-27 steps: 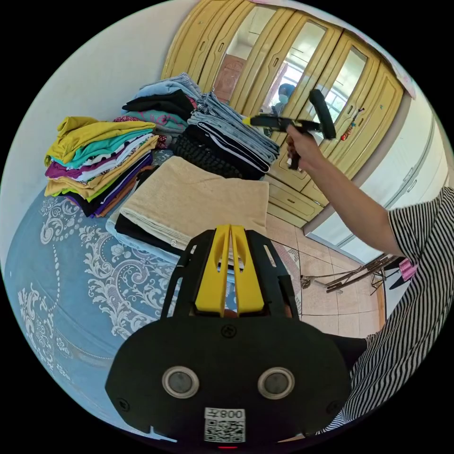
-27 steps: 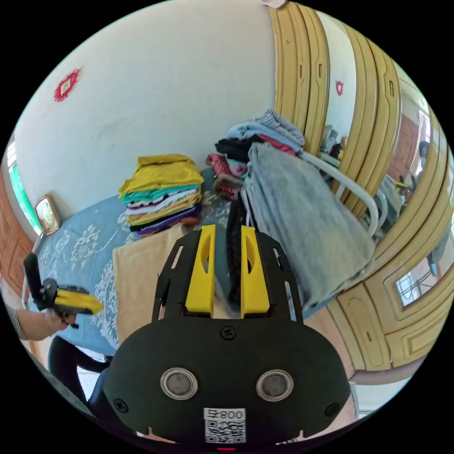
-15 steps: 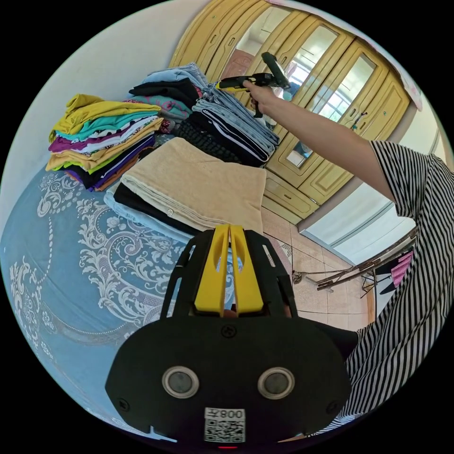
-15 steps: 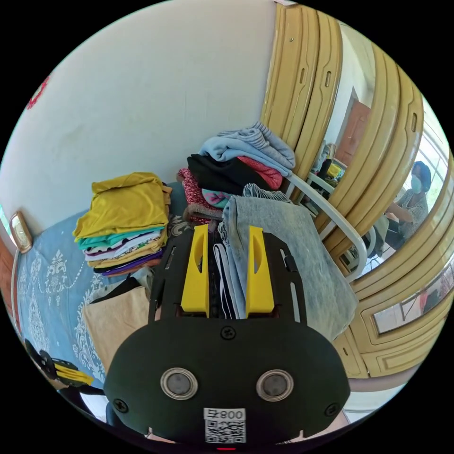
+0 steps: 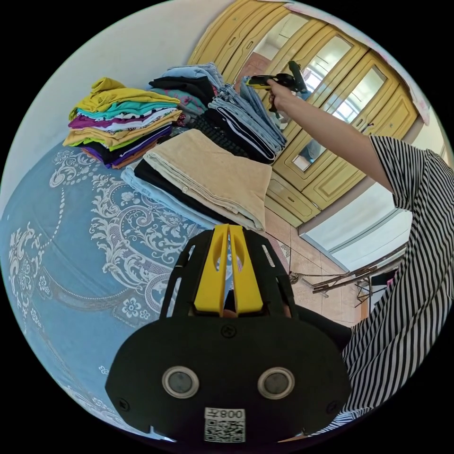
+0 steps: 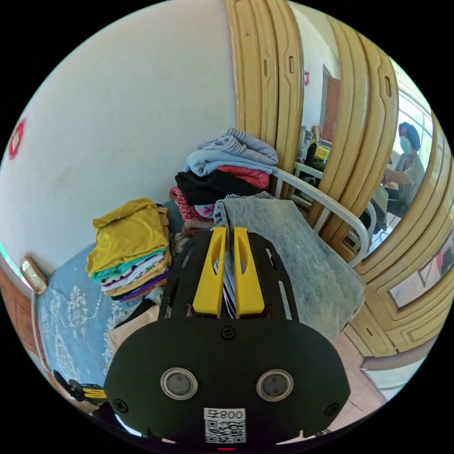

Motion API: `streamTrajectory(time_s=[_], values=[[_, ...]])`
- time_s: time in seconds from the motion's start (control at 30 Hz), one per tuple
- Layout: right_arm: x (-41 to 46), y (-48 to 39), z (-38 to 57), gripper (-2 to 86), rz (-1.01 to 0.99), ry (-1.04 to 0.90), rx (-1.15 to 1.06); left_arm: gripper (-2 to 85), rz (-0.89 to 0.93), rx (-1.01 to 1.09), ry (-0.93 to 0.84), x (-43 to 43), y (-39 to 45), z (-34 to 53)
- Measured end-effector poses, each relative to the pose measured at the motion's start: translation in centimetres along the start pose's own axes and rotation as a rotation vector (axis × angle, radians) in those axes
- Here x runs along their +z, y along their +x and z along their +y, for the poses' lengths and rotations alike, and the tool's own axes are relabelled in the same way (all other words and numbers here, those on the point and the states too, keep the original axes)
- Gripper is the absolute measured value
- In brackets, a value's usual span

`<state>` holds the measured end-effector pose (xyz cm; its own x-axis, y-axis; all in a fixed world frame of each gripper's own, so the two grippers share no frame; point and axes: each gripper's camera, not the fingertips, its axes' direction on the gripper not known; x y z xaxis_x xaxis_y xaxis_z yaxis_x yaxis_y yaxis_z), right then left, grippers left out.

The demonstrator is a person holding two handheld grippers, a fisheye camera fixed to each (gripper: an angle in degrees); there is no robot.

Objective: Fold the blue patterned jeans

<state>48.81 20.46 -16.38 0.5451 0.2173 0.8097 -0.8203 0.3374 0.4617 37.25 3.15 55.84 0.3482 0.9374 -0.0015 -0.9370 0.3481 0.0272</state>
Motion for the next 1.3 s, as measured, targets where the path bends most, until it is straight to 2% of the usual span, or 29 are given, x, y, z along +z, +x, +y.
streamTrajectory(time_s=[0.23, 0.43, 0.6, 0.87, 1.03, 1.2, 1.3], values=[[-11.1, -3.1, 5.3, 2.2, -0.265, 0.179, -0.02, 0.1, -0.008, 0.01, 0.06, -5.8, 2.6, 5.8], [-20.9, -9.9, 8.6, 2.0, -0.467, 0.307, -0.098, 0.3, -0.067, 0.02, 0.152, -13.2, 5.9, 12.4], [-29.5, -18.0, 12.5, 1.9, -0.616, 0.4, -0.211, 0.6, -0.149, -0.016, 0.298, -21.6, 8.5, 19.1], [-38.4, -27.7, 20.5, 1.8, -0.84, 0.462, -0.303, 4.6, -0.288, -0.051, 0.551, -34.5, 12.6, 29.1], [-40.2, -32.2, 26.6, 1.6, -0.97, 0.416, -0.335, 8.3, -0.353, -0.073, 0.596, -40.5, 14.8, 35.6], [-36.1, -37.2, 35.1, 1.5, -1.222, 0.225, -0.342, 10.1, -0.379, -0.162, 0.56, -45.1, 16.6, 45.8], [-33.6, -40.5, 40.6, 1.5, -1.343, 0.13, -0.374, 9.9, -0.322, -0.19, 0.583, -47.0, 18.7, 52.6]])
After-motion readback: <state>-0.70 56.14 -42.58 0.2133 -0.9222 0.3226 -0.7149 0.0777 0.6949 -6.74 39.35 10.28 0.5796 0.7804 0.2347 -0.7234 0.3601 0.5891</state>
